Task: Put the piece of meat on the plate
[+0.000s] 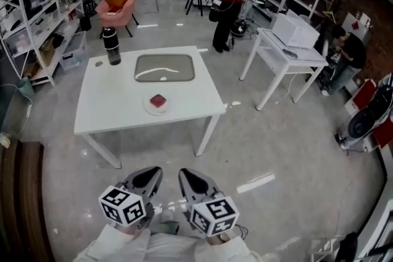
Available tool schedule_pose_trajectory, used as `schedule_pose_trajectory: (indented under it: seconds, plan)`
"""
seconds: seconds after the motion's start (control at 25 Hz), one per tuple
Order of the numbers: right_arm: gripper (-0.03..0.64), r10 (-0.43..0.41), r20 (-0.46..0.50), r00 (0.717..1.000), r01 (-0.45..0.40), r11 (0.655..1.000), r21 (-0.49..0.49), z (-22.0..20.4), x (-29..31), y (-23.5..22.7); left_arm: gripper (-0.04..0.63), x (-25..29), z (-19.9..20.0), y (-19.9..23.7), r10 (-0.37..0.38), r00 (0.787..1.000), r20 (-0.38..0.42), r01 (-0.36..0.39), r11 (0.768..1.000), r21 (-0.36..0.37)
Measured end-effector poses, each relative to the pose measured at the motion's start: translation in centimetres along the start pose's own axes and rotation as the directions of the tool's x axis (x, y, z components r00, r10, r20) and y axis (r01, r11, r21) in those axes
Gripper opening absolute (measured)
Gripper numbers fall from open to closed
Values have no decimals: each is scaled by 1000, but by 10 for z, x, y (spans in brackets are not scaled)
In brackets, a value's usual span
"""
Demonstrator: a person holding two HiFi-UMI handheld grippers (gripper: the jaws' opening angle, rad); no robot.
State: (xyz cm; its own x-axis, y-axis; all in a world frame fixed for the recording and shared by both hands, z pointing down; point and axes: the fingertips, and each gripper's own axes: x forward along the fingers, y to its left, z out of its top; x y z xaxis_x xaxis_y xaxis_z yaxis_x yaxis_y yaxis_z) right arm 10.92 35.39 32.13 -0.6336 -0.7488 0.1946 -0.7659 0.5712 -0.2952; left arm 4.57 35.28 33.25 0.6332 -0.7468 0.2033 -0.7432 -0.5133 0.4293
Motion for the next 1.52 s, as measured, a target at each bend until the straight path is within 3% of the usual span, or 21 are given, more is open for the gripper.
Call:
schedule_pose_trajectory:
  seconds: [0.16, 0.36, 0.68, 1.52]
  plan:
    - [15, -28, -12, 1000, 28, 1000, 7, 10, 44, -11, 18, 17, 21, 39, -7, 1000, -19, 7, 1000, 10]
    - [15, -51, -65, 997, 52, 999, 10, 2, 77, -18, 18, 32, 14, 68, -26, 996, -89, 26, 1000, -3]
    - [15, -70, -105, 992, 72, 997, 16, -2, 125, -51, 18, 63, 21, 114, -2, 995, -98, -2, 999, -45]
    - [15, 83, -179, 980, -88, 996, -19, 85, 326, -177, 18, 224, 133, 255, 128, 991, -41, -131, 988, -75]
